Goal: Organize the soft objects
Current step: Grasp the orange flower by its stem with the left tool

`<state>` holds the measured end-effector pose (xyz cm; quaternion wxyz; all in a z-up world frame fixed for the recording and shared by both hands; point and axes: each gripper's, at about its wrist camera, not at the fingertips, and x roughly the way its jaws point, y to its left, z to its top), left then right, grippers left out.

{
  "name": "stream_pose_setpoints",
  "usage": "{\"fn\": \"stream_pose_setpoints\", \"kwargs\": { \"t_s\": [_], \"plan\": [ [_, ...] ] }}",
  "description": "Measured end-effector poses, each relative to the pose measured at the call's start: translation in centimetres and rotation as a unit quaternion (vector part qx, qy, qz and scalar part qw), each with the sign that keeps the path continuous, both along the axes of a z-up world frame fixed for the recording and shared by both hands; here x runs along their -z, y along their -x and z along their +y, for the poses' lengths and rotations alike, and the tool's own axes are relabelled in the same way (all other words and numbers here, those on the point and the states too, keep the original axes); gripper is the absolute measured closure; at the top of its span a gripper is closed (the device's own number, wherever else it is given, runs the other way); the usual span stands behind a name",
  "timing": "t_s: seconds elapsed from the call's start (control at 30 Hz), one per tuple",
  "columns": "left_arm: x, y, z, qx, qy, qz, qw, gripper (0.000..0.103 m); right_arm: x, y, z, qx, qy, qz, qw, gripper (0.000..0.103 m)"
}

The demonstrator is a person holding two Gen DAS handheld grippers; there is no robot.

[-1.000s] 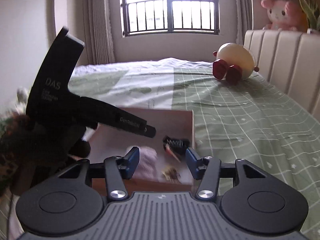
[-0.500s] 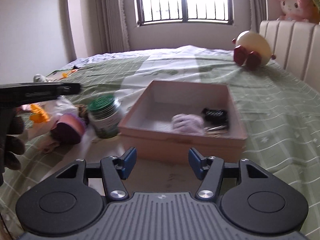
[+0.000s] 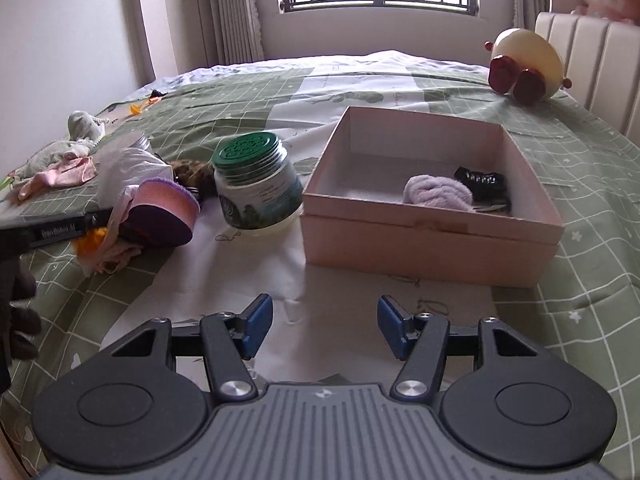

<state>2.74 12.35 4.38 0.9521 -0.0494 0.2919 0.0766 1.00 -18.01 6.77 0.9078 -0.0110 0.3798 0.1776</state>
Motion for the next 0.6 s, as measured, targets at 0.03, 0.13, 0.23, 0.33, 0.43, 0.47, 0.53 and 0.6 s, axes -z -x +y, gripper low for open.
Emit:
{"fn": "stream_pose_setpoints", "kwargs": {
  "t_s": [0.03, 0.13, 0.23, 0.33, 0.43, 0.47, 0.53, 0.6],
  "plan": [
    [0.4, 0.2, 0.2, 0.001, 0.007, -0.001, 1.0000, 0.080, 0.0, 0.0, 0.2, -0.001, 0.002, 0.000, 1.000, 0.045],
    [0.6, 1.0, 1.3, 0.012, 0.034, -0.009, 0.9993, 0.080, 0.0, 0.2, 1.0, -0.007, 0.012, -0.002, 1.000, 0.045],
    [0.5, 1.6, 2.0, 0.026, 0.058, -0.007, 0.9979, 0.080, -0.1, 0.3, 1.8, -0.013, 0.015, -0.006, 1.000, 0.044],
    [1.0, 2.6, 2.6, 0.035, 0.079, 0.000, 0.9963, 0.080, -0.3, 0.1, 3.0, -0.021, 0.014, -0.008, 1.000, 0.044],
    [1.3, 3.9, 3.5, 0.041, 0.097, 0.001, 0.9944, 0.079, -0.7, -0.4, 5.0, -0.041, 0.004, -0.002, 0.999, 0.044],
    [1.3, 4.3, 3.8, 0.041, 0.100, 0.000, 0.9941, 0.079, -0.8, -0.6, 5.8, -0.053, -0.001, 0.001, 0.999, 0.044],
    [1.3, 5.3, 4.6, 0.040, 0.107, -0.002, 0.9935, 0.079, -1.2, -0.9, 7.7, -0.076, -0.007, 0.000, 0.997, 0.044],
    [1.1, 6.1, 5.5, 0.038, 0.116, -0.006, 0.9925, 0.079, -1.6, -1.3, 9.7, -0.103, -0.013, -0.004, 0.995, 0.044]
  ]
}}
